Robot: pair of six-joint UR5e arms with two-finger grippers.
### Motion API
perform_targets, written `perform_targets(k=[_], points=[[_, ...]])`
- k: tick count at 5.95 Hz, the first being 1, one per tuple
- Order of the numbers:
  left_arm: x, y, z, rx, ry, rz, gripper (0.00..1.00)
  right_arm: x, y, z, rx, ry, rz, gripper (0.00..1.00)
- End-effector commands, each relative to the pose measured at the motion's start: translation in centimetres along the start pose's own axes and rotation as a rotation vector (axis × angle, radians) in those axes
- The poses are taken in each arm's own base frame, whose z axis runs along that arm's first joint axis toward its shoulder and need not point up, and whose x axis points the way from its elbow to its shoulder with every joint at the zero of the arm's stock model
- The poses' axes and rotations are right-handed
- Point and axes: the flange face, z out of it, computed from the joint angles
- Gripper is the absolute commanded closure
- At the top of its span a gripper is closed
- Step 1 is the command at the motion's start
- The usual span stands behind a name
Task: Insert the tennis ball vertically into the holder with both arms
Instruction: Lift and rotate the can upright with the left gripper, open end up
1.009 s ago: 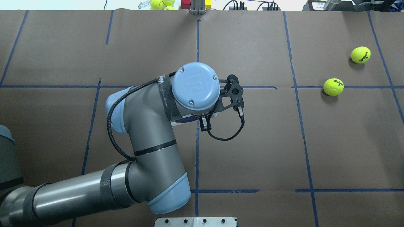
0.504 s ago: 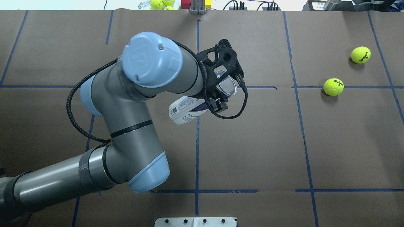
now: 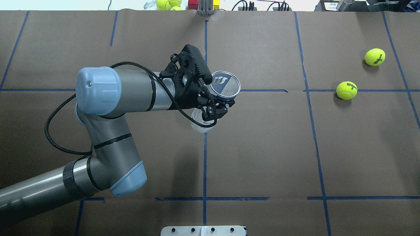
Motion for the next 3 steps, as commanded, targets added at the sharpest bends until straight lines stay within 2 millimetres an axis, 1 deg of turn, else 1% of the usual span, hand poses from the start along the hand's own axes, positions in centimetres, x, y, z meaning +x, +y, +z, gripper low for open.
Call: perform_targets(k=[1, 3], points=[[-1.9, 3.5, 0.6, 0.181, -0.005, 0.009, 0.34, 0.0, 0.0, 0.0, 0.000, 0.001, 0.000, 0.00], [-4.7, 9.1, 2.7, 0.262, -0.038, 0.016, 0.34, 0.0, 0.0, 0.0, 0.000, 0.000, 0.000, 0.00]])
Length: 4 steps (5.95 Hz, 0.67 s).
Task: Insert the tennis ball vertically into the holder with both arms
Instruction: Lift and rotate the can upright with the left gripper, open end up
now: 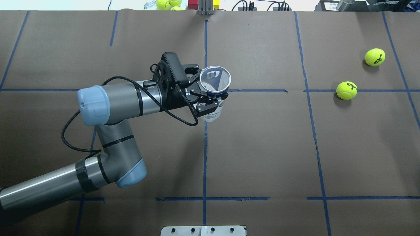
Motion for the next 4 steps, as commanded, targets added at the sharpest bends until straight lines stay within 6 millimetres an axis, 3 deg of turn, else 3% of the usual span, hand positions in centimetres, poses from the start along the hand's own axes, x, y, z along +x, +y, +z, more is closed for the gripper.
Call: perform_targets(k=[1, 4], points=[[-1.9, 4.6, 0.1, 0.058, -0.007, 0.010, 0.34, 0.0, 0.0, 0.0, 0.000, -0.001, 0.000, 0.00], [-2.7, 7.3, 0.1, 0.065, -0.001, 0.009, 0.33, -0.1, 0.0, -0.1, 0.001, -0.003, -0.001, 0.00]])
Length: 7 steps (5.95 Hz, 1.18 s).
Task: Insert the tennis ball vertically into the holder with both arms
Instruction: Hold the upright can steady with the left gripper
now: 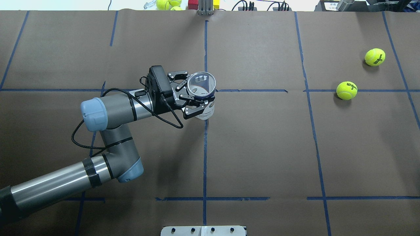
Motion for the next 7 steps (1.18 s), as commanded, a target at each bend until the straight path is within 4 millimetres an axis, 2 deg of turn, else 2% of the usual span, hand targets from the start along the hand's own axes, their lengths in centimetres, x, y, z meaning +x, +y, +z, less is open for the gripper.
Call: perform_targets(k=[1, 2, 7], points=[[-0.07, 1.77, -0.04, 0.003, -0.005, -0.004, 0.33, 0.00, -0.01, -0.01, 0.000, 0.001, 0.000, 0.00], [0.33, 2.62, 0.23, 0.015, -0.015, -0.012, 0.32, -0.01, -0.02, -0.02, 0.001, 0.001, -0.001, 0.00], [0.05, 2.70, 0.25, 0.015, -0.042, -0.010, 0.19, -0.12, -0.12, -0.12, 0.011, 0.000, -0.008, 0.00]])
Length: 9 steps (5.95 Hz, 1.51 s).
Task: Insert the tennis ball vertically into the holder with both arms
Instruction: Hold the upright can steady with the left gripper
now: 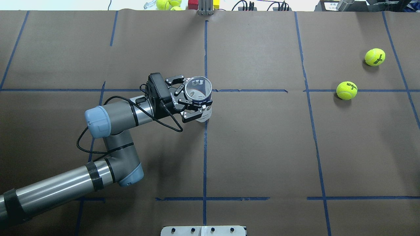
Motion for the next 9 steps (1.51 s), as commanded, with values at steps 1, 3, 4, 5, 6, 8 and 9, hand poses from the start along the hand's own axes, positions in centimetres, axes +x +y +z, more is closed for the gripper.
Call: perform_targets(k=[1, 3, 4, 5, 6, 8, 9], points=[[0.0, 0.1, 0.0, -0.007, -0.004, 0.002, 0.19, -0.1, -0.2, -0.1, 0.003, 0.000, -0.003, 0.00], [0.0, 0.0, 0.0, -0.006, -0.003, 0.002, 0.16, -0.2, -0.5, -0.2, 0.007, 0.000, -0.005, 0.00], [0.0, -0.1, 0.1, -0.005, -0.003, 0.001, 0.13, -0.3, -0.6, -0.3, 0.010, 0.000, -0.004, 0.00], [0.0, -0.1, 0.1, -0.006, -0.003, 0.001, 0.13, -1.4, -2.8, -1.4, 0.038, -0.005, -0.002, 0.00], [-0.1, 0.1, 0.3, -0.027, -0.011, 0.001, 0.13, -3.6, -5.1, -1.4, 0.042, -0.007, -0.027, 0.00], [0.0, 0.0, 0.5, -0.035, -0.014, 0.001, 0.12, -9.6, -10.2, -0.3, 0.038, -0.016, -0.026, 0.00], [0.1, -0.2, 0.7, -0.032, -0.013, 0.001, 0.12, -13.2, -12.5, 0.9, 0.033, 0.007, -0.011, 0.00]])
